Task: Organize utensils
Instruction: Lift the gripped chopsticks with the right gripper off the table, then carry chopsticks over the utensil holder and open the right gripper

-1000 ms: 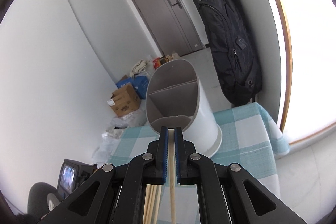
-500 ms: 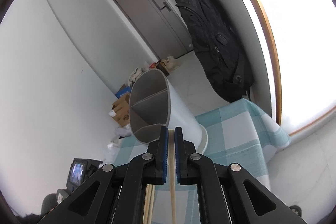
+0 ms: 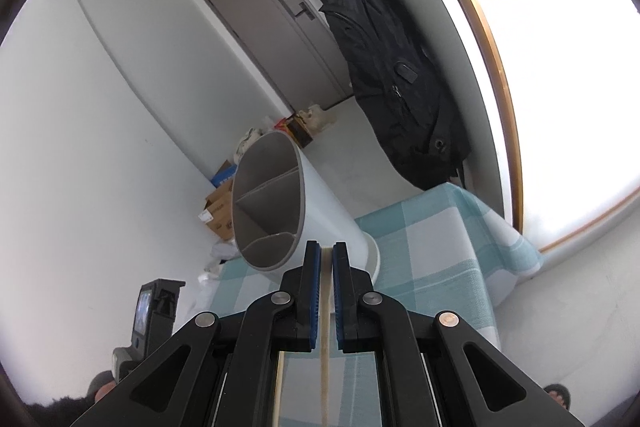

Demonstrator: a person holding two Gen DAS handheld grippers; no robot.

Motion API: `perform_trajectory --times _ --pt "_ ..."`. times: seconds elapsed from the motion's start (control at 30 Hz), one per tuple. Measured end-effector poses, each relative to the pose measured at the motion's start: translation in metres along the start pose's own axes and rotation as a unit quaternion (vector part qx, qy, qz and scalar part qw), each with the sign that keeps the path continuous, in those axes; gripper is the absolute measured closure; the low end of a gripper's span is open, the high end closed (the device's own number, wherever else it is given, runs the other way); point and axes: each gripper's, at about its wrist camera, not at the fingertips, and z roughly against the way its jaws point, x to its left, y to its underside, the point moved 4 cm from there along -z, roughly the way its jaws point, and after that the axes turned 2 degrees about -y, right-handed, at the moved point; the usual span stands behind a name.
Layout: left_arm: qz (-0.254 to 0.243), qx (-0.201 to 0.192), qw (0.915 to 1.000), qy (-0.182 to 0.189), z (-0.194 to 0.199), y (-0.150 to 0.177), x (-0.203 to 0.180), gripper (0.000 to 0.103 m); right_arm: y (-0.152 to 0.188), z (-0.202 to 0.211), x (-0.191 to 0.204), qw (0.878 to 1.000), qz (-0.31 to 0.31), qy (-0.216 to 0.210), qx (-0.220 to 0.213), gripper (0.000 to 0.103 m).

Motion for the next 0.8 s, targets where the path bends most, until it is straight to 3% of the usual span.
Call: perform_trajectory --times 0.27,0.43,0.53,0.8 --pt "0.006 -0.106 0.9937 0.036 0.053 0.002 -0.006 0.102 0.004 -0.001 0.022 0.999 0.032 0.012 -0.001 0.098" --pt "0.035 -0.167 0.9818 0.083 0.088 -0.001 0.005 0.103 0.003 0.009 0.048 0.998 0.060 0.006 -0.008 0.098" --pt "0.043 -0.195 0.9754 0.093 0.101 -0.003 0.008 0.103 0.001 0.014 0.062 0.997 0.079 0.004 -0.012 0.098" --pt "0.016 -0.220 0.9690 0.112 0.111 -0.007 0.001 0.103 -0.003 0.021 0.091 0.993 0.113 0.001 -0.024 0.098"
